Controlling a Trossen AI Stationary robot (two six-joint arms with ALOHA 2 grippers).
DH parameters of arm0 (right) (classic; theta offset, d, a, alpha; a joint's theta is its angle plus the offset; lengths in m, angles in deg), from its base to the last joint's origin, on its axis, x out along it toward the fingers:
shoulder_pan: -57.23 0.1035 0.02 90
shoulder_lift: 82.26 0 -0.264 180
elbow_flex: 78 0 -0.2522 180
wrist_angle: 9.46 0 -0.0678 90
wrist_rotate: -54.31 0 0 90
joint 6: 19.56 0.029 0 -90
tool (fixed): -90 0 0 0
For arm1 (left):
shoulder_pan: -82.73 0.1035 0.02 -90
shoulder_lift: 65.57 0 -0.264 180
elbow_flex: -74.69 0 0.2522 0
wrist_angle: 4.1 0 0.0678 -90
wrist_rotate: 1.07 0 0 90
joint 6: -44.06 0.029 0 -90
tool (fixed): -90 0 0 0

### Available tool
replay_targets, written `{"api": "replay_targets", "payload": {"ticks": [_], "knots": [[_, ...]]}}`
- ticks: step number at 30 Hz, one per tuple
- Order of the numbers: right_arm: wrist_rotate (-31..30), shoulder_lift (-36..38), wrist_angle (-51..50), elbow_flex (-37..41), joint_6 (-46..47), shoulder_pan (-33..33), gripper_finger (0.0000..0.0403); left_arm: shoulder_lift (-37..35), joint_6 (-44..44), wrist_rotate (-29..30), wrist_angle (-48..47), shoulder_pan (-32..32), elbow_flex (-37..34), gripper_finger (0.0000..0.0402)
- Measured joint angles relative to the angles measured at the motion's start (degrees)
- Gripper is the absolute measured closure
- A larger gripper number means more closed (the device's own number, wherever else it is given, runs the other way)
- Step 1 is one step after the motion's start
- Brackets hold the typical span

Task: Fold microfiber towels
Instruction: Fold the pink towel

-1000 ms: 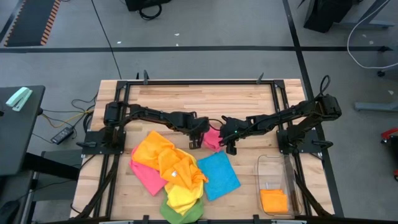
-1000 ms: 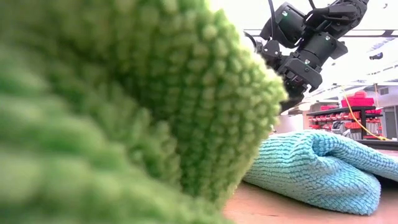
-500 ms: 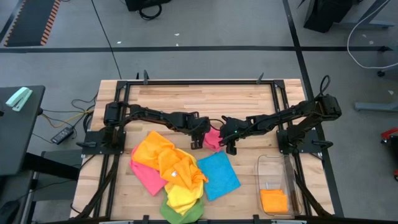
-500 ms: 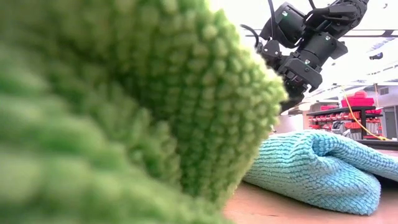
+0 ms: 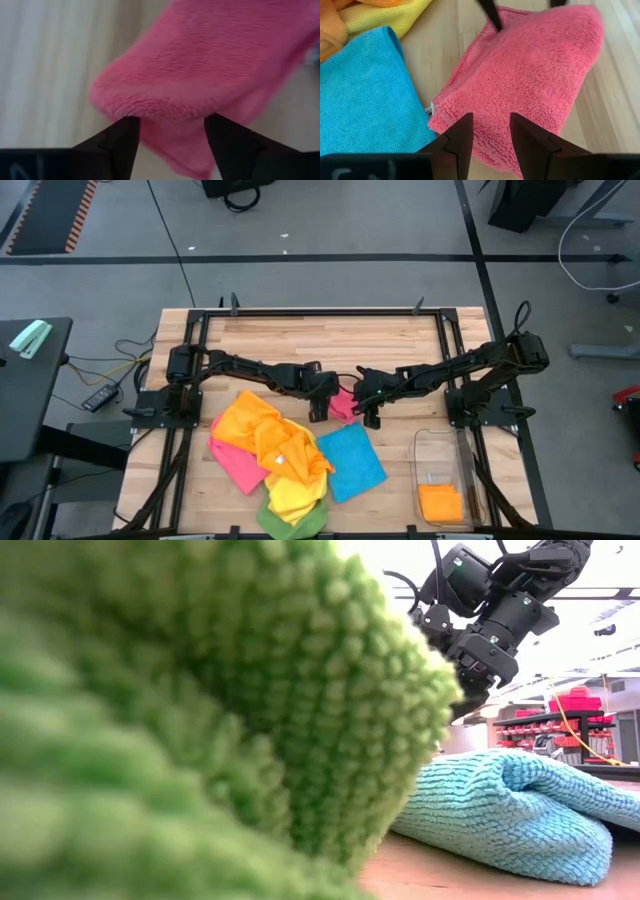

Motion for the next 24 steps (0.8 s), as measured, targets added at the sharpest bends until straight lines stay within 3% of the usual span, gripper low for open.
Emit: {"api": "replay_targets", "payload": {"ticks": [5,24], "knots": [[0.02,-0.02,0.02,0.00,-0.01,0.00,0.0266,0.00,0.44,3.86,1.11,0.08,-0.02,0.0181],[0.00,-0.02,0.01,0.00,-0.08,0.00,0.0266,0.00,1.54,6.74,3.35,0.03,-0.02,0.0293]]}}
